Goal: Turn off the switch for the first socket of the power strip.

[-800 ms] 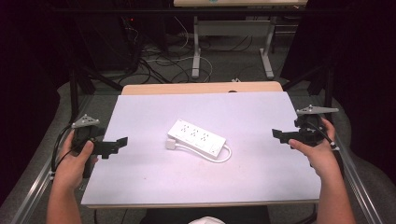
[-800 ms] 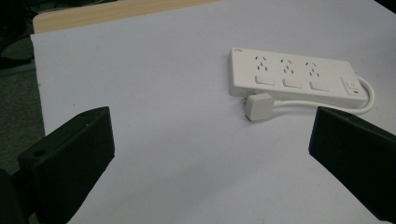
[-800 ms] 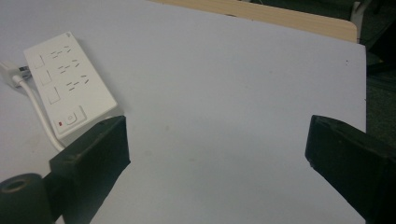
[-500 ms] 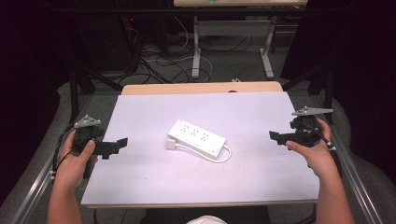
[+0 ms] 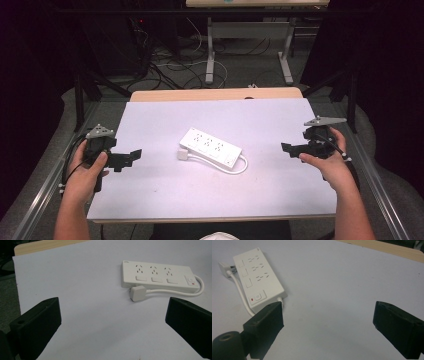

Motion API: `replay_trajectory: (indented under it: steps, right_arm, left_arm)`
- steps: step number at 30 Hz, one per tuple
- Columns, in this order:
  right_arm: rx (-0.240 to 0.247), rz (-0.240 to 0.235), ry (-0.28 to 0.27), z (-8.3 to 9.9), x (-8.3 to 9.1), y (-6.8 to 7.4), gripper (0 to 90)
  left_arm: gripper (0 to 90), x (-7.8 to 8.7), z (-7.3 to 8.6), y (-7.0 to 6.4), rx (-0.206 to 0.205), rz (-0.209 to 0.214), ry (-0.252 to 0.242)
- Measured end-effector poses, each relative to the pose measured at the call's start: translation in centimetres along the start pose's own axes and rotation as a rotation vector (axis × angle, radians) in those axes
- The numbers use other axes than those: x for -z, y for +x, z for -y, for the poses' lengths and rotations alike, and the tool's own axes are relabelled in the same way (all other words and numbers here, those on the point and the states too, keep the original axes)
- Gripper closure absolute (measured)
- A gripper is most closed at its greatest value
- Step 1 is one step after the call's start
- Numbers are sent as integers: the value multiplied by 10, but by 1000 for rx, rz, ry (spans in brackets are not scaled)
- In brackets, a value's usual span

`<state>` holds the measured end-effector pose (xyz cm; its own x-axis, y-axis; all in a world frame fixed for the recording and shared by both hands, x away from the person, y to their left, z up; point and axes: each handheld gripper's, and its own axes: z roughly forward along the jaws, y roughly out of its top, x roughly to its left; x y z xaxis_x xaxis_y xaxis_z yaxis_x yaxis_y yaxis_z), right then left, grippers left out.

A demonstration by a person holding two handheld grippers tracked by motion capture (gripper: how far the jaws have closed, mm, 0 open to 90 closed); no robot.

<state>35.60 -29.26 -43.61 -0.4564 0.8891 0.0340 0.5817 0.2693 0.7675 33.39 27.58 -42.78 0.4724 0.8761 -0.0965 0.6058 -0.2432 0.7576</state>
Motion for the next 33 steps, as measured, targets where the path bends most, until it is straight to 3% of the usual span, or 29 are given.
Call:
replay_trajectory:
  steps: [4,7,12,25,33]
  right_arm:
    - [-2,-11,0,0,-5,3,98]
    - [18,-19,-6,0,-8,6,120]
    - [17,-28,-14,0,-9,8,142]
    - [28,-34,-23,-1,-9,11,142]
    - [32,-40,-23,-1,-9,12,142]
  left_arm:
    - [3,-2,-2,-1,-7,7,-3]
    - [3,-7,-1,-3,32,30,-7]
    - [3,-13,-2,-8,35,46,-1]
    - [3,-28,-8,-33,-30,62,41]
    - [3,-37,-9,-46,-50,70,17]
